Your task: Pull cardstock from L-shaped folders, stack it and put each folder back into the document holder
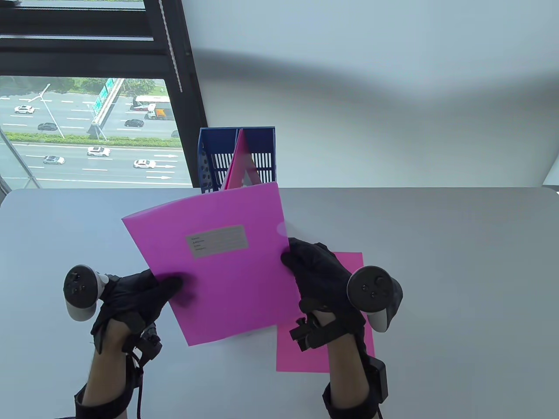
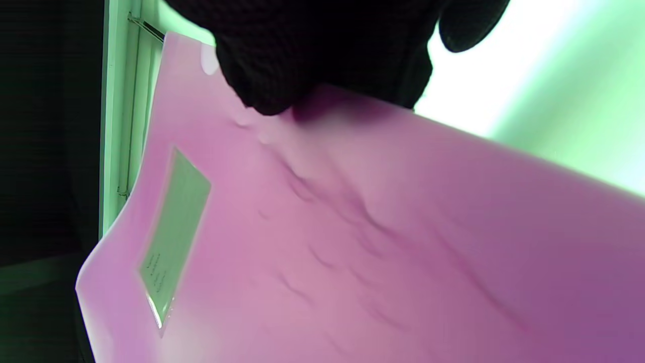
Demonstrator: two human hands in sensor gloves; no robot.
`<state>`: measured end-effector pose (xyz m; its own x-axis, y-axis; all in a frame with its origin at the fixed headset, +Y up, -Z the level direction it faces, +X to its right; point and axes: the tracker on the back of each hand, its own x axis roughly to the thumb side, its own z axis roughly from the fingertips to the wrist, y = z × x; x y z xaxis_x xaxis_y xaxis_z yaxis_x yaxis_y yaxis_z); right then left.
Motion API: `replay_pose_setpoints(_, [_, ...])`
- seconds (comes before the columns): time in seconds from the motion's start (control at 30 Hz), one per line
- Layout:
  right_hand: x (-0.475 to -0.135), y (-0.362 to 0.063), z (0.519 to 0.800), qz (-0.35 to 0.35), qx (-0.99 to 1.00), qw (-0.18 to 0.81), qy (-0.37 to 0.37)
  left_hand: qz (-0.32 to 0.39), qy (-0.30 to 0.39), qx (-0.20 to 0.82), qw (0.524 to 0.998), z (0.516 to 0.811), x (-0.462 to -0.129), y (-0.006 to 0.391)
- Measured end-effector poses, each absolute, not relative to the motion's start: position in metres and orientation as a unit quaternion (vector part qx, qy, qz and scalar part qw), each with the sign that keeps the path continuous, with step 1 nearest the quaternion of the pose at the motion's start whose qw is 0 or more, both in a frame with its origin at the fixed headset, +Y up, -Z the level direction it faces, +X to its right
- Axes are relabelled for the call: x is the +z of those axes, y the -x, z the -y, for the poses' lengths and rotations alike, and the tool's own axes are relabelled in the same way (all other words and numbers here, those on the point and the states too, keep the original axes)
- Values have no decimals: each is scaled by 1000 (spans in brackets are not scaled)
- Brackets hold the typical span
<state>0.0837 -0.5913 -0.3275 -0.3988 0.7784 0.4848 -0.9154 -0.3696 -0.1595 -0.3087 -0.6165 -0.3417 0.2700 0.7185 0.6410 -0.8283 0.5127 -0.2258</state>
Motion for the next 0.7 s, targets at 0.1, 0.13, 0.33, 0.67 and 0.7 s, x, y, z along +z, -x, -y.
replay_pose_setpoints(0.1, [-324,-84,589,227,814,511,-159,353,-78,427,829,609,-336,305])
replay_pose_setpoints(0.13, [-323,-84,589,231,815,508,-157,352,-77,422,832,608,-336,304])
replay_pose_setpoints(0.33, [-321,-86,591,250,807,517,-138,367,-83,469,799,608,-336,309])
replay_pose_setpoints(0.67, [-324,-96,594,256,796,534,-127,267,-240,528,770,589,-310,361])
replay_pose_setpoints(0.7, [-324,-96,595,255,797,533,-126,254,-260,532,765,587,-306,364])
